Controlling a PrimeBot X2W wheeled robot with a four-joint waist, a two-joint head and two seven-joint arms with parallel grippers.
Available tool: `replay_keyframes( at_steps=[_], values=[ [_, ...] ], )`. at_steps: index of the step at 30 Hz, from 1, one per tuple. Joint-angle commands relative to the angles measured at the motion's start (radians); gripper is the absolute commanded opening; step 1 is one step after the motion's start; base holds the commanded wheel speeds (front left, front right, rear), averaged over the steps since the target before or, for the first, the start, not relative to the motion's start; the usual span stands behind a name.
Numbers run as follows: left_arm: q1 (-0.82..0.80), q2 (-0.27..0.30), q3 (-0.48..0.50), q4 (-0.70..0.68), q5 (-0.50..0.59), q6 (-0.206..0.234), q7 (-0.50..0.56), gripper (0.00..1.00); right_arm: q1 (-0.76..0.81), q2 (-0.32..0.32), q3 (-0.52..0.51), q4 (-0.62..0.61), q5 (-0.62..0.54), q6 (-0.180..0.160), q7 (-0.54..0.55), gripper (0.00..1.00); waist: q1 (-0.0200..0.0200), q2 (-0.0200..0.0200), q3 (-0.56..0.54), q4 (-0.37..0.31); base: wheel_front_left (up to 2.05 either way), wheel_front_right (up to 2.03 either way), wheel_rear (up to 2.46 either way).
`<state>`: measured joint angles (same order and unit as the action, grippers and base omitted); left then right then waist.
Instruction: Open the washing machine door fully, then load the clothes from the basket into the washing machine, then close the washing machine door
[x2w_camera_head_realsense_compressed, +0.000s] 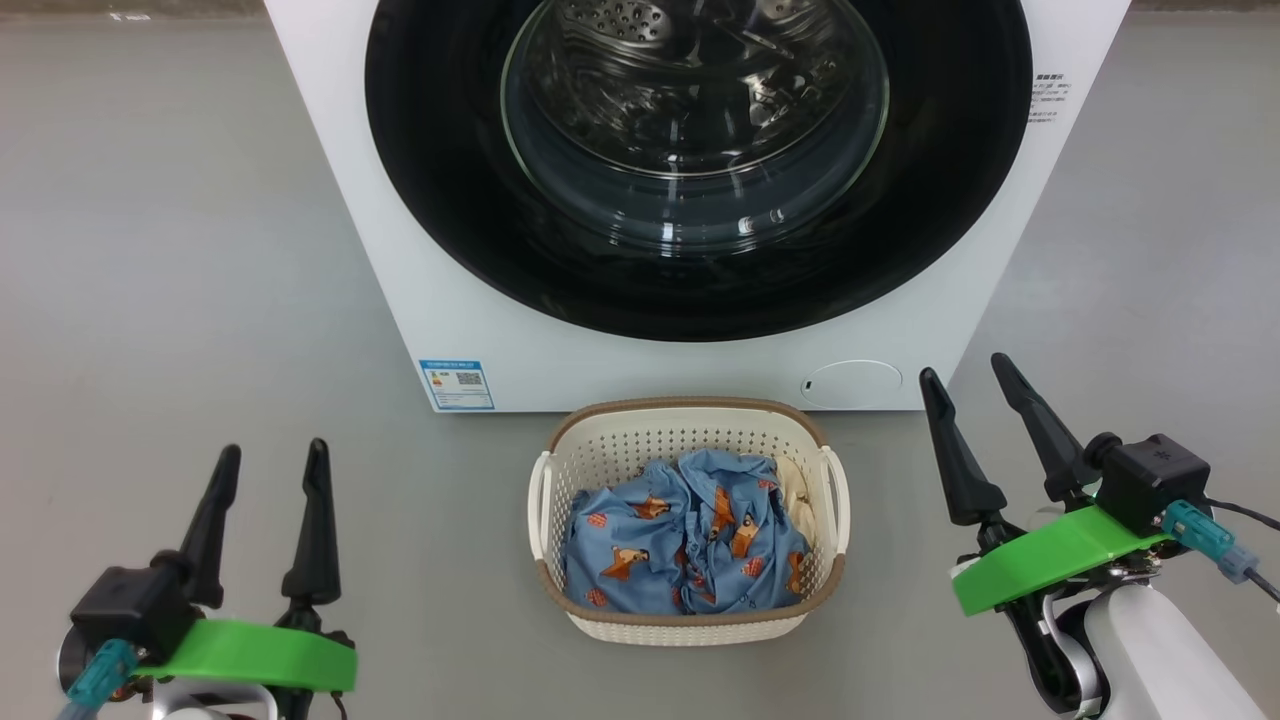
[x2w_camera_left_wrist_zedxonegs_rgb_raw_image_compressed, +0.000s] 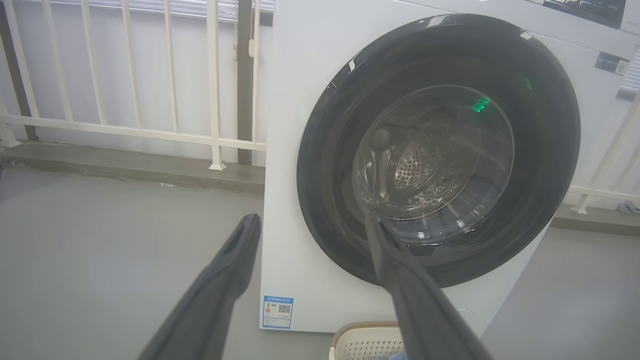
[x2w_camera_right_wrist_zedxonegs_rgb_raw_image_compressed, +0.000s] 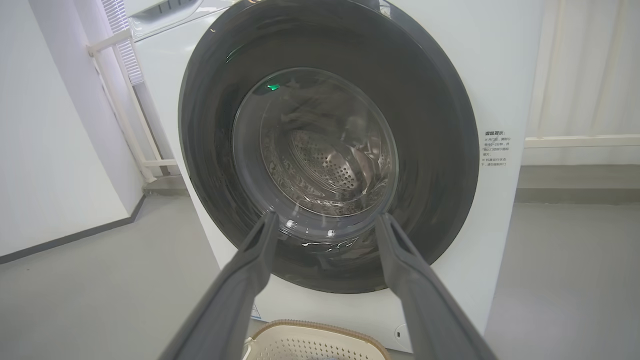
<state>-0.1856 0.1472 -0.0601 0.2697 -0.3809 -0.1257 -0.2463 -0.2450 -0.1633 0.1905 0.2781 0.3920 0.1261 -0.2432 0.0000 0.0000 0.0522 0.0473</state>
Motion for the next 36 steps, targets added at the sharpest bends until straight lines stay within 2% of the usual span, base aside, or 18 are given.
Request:
replay_keyframes(
  at_steps=[1,24,36],
  values=[
    [-0.048,0.035,0.026,-0.024,0.032,-0.005,-0.014,1.00,-0.038,-0.013,0.026,-0.022,-0.035,0.005,-0.017,1.00,0.0000,0.0000,0.000,0.000,0.00,0.00,0.00],
    [-0.047,0.023,0.049,-0.015,0.061,-0.005,-0.015,1.00,-0.033,-0.008,0.024,-0.015,-0.038,0.005,-0.019,1.00,0.0000,0.0000,-0.007,-0.005,0.00,0.04,-0.03],
    [-0.048,0.029,0.034,-0.009,0.045,-0.005,-0.015,1.00,-0.035,-0.010,0.024,-0.013,-0.035,0.005,-0.019,1.00,0.0000,0.0000,-0.007,-0.004,0.70,0.70,-1.40]
  ],
)
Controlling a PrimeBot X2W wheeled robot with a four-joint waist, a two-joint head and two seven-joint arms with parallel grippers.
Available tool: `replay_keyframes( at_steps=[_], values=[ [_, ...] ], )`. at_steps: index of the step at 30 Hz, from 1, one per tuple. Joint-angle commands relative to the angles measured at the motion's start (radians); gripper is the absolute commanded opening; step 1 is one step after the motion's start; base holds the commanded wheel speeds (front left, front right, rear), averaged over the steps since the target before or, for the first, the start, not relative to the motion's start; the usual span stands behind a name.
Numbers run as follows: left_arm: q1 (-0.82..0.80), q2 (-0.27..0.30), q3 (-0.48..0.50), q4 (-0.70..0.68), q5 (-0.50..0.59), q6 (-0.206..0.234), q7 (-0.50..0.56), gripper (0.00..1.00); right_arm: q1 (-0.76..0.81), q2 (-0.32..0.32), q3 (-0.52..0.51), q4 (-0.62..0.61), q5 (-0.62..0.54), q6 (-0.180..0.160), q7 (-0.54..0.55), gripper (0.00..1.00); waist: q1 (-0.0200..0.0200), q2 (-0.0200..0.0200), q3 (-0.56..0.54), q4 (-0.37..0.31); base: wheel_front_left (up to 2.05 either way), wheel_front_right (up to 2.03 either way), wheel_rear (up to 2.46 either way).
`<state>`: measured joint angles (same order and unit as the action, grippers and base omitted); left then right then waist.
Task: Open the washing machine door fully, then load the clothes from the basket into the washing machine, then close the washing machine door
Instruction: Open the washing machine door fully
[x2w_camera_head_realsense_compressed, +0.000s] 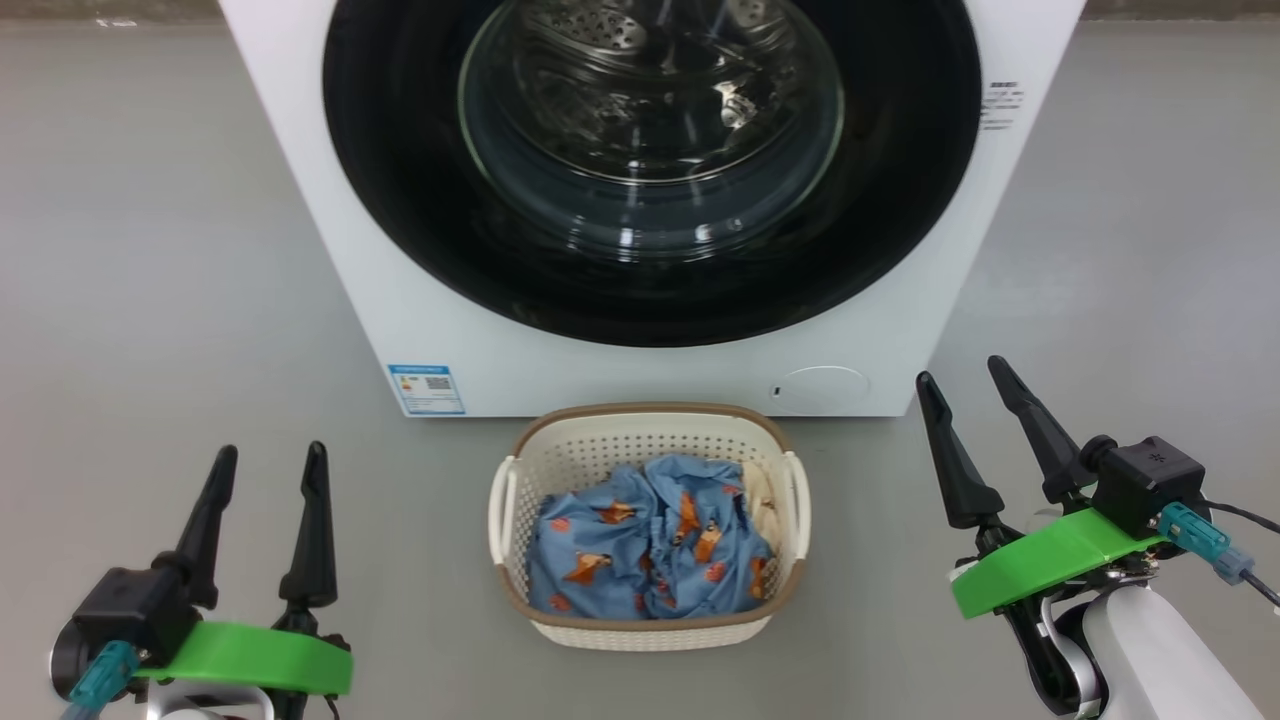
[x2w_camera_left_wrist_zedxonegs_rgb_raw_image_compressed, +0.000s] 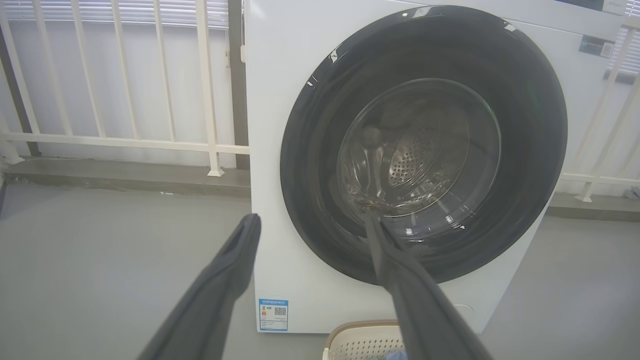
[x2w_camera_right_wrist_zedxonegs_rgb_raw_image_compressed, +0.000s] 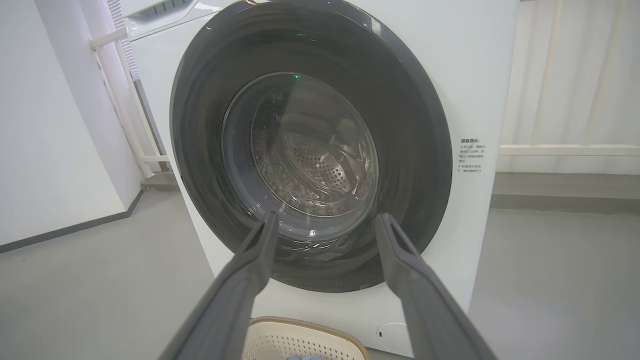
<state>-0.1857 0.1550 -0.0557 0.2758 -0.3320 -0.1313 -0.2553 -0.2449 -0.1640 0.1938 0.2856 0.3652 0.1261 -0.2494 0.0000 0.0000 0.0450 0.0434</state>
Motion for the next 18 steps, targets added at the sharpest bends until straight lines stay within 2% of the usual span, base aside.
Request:
replay_keyframes(
  at_steps=[1,11,18],
  values=[
    [-0.048,0.021,0.029,-0.014,-0.005,0.001,-0.006,1.00,-0.035,-0.009,0.021,-0.020,-0.007,0.005,-0.012,1.00,0.0000,0.0000,0.000,0.000,1.15,1.15,-2.30],
    [-0.050,0.025,0.026,-0.020,-0.019,0.001,-0.006,1.00,-0.034,-0.005,0.017,-0.021,-0.006,0.005,-0.012,1.00,0.0000,0.0000,0.005,0.001,1.17,1.17,-2.33],
    [-0.052,0.031,0.021,-0.019,-0.031,0.001,-0.006,1.00,-0.039,-0.002,0.010,-0.020,-0.007,0.005,-0.012,1.00,0.0000,0.0000,0.013,0.001,0.64,0.64,-1.27]
  ],
)
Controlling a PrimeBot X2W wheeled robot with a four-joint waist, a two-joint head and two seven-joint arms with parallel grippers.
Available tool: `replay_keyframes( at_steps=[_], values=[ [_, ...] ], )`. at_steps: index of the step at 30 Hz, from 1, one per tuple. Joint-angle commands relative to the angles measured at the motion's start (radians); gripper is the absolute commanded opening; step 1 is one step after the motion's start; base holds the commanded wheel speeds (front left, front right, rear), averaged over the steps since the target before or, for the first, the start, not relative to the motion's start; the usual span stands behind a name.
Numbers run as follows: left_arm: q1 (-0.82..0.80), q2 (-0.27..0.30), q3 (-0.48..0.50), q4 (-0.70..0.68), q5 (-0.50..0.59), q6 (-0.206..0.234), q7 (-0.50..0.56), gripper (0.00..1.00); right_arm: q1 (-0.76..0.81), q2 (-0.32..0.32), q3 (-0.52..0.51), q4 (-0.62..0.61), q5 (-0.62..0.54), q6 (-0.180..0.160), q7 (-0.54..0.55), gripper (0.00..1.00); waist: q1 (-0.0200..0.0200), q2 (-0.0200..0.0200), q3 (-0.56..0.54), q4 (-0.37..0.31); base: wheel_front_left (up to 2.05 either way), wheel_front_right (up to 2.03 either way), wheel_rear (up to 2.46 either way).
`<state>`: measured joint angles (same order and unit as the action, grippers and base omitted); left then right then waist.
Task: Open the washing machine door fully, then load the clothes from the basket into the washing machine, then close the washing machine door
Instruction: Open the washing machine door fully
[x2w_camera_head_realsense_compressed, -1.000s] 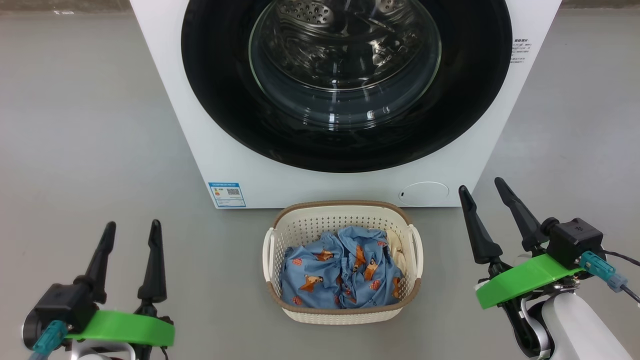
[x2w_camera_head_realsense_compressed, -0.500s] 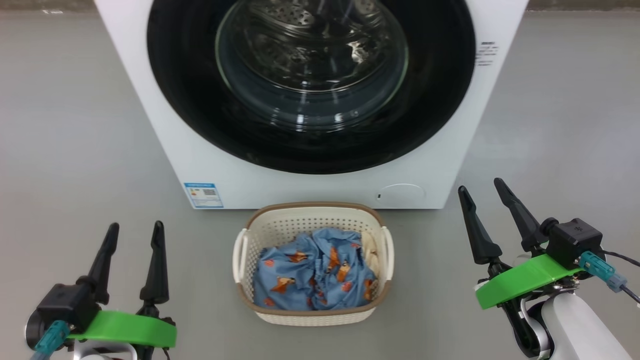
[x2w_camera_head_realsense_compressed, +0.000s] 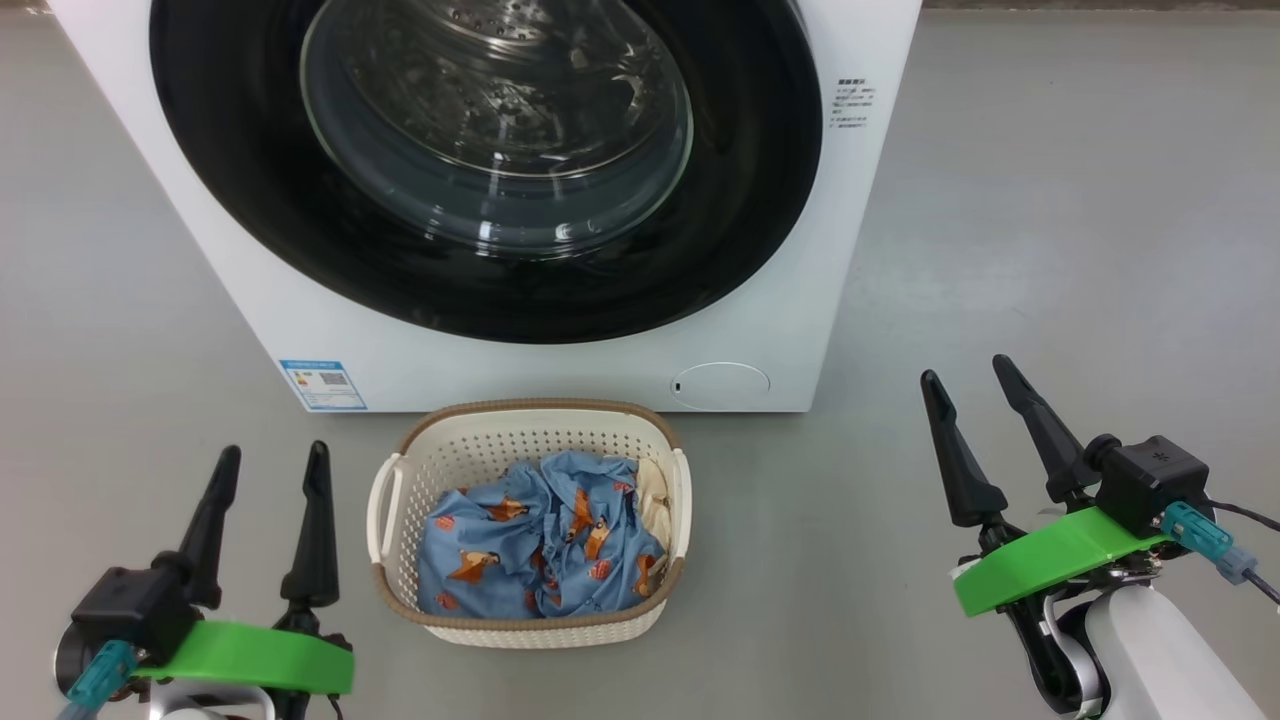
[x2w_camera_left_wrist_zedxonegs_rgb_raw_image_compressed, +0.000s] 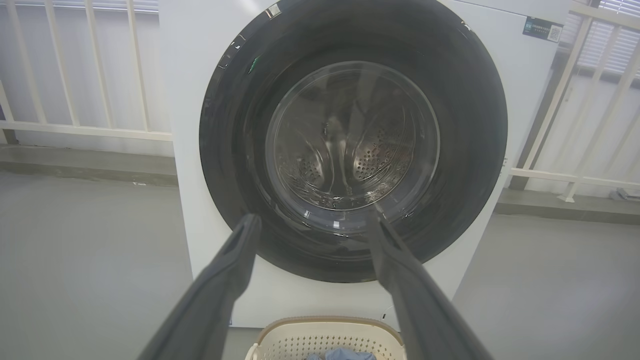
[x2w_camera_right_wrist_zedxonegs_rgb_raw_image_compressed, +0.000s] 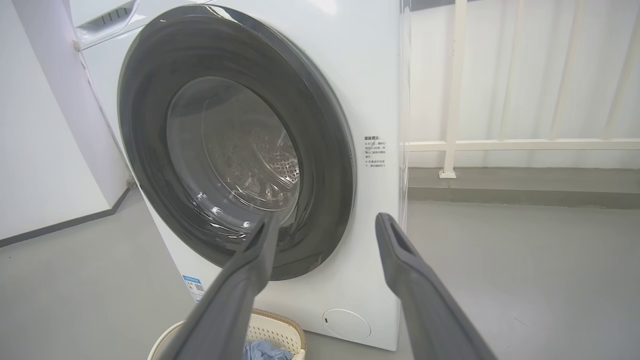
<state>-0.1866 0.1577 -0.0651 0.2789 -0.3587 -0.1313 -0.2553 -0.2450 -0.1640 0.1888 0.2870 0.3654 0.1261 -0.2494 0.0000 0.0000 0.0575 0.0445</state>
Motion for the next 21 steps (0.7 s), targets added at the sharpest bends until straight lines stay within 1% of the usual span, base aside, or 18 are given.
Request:
replay_keyframes(
  at_steps=[1,21],
  values=[
    [-0.051,0.029,0.029,-0.021,-0.006,0.001,-0.006,1.00,-0.039,-0.001,0.014,-0.022,-0.008,0.005,-0.012,1.00,0.0000,0.0000,0.000,0.000,0.32,0.32,-0.64],
    [-0.045,0.034,0.028,-0.036,-0.014,0.001,-0.006,1.00,-0.031,0.007,0.005,-0.022,-0.009,0.005,-0.012,1.00,0.0000,0.0000,0.003,0.001,0.02,0.02,-0.05]
  ],
)
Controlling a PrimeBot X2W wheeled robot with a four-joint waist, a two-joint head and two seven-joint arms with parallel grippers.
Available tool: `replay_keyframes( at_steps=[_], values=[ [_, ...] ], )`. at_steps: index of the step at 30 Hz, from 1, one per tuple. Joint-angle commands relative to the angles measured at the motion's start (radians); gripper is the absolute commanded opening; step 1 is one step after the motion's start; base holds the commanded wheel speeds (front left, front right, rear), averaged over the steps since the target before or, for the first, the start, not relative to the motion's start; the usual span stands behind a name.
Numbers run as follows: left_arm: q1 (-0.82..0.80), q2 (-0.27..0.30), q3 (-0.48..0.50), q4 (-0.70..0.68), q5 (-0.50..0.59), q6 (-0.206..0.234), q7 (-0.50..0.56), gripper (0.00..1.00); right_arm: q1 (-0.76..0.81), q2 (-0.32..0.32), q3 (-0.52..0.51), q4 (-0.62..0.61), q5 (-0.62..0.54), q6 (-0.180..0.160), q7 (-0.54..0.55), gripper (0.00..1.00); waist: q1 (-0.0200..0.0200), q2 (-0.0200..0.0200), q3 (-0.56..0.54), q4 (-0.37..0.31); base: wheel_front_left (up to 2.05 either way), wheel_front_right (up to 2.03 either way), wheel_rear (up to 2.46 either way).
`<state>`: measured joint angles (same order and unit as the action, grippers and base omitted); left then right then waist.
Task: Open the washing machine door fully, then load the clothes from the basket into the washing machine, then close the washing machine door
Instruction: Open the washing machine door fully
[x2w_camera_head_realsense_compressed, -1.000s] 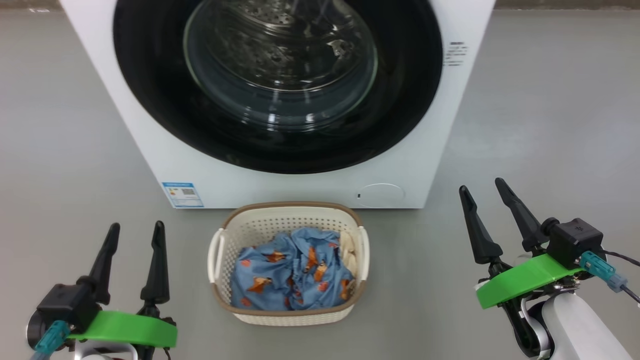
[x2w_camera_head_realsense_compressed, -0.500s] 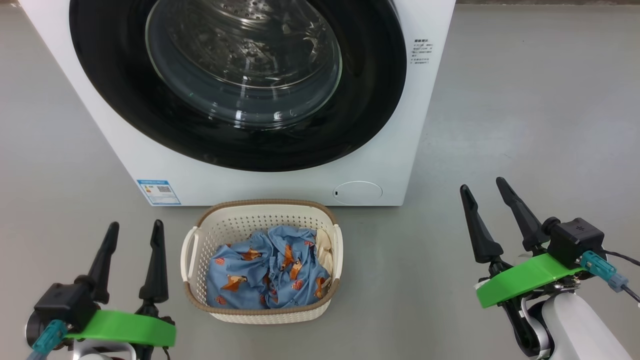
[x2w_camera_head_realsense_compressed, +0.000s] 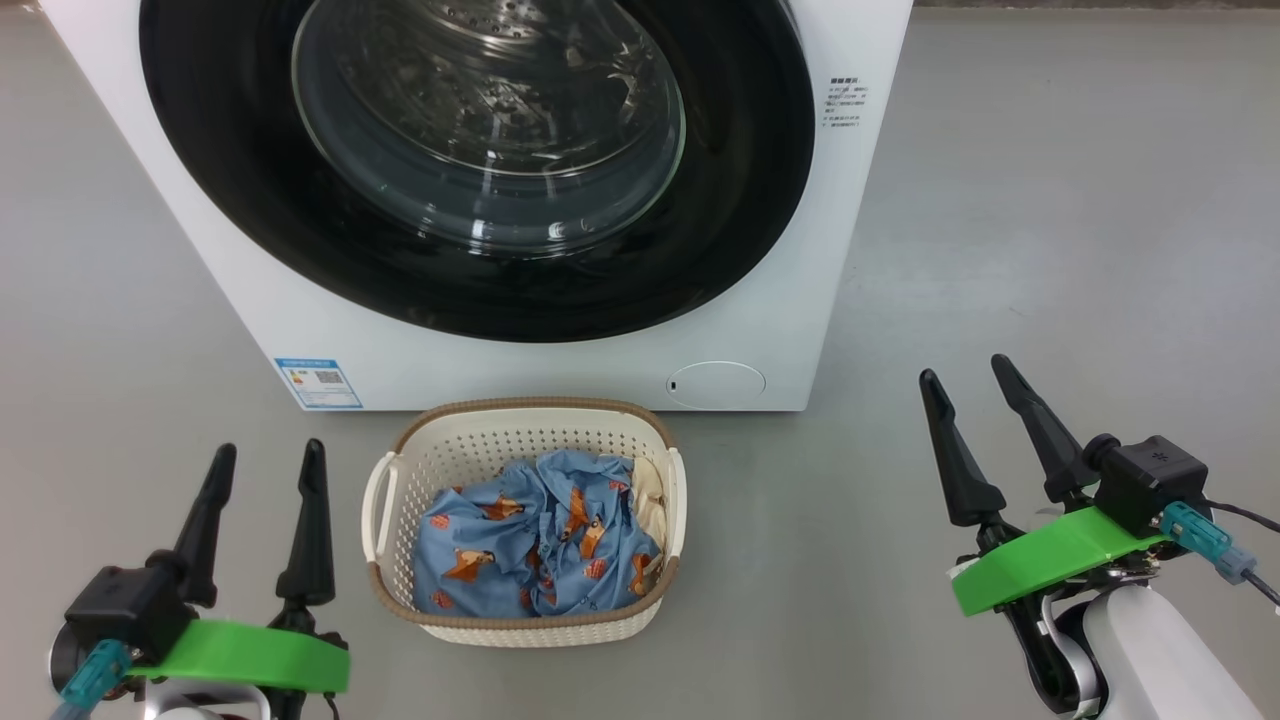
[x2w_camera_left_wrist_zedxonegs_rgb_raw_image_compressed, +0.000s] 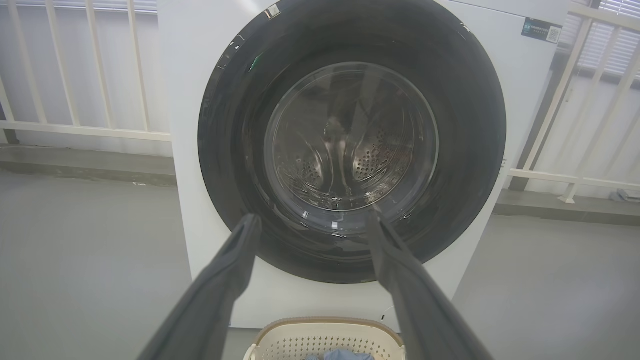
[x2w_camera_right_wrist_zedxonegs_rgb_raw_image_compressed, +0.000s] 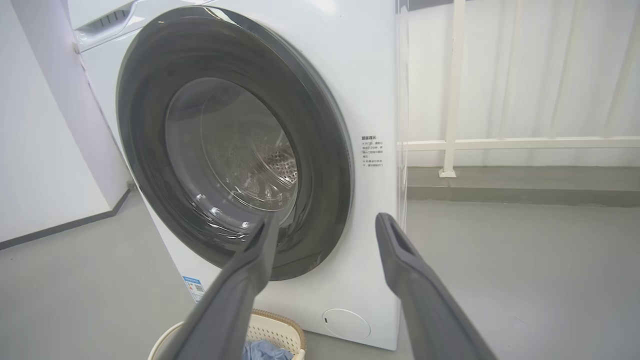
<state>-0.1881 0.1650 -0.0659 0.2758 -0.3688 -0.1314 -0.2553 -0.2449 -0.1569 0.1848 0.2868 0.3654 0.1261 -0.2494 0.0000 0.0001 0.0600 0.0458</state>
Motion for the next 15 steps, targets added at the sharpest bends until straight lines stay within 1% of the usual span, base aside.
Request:
replay_keyframes(
  at_steps=[1,15],
  values=[
    [-0.043,0.027,0.028,-0.033,-0.004,0.001,-0.006,1.00,-0.031,0.000,0.009,-0.022,-0.009,0.005,-0.012,1.00,0.0000,-0.0001,0.000,0.000,0.00,0.00,0.00],
    [-0.045,0.033,0.027,-0.024,0.002,0.001,-0.006,1.00,-0.034,0.001,0.003,-0.020,-0.007,0.005,-0.012,1.00,0.0000,-0.0001,0.005,0.002,0.00,0.00,0.00]
  ],
)
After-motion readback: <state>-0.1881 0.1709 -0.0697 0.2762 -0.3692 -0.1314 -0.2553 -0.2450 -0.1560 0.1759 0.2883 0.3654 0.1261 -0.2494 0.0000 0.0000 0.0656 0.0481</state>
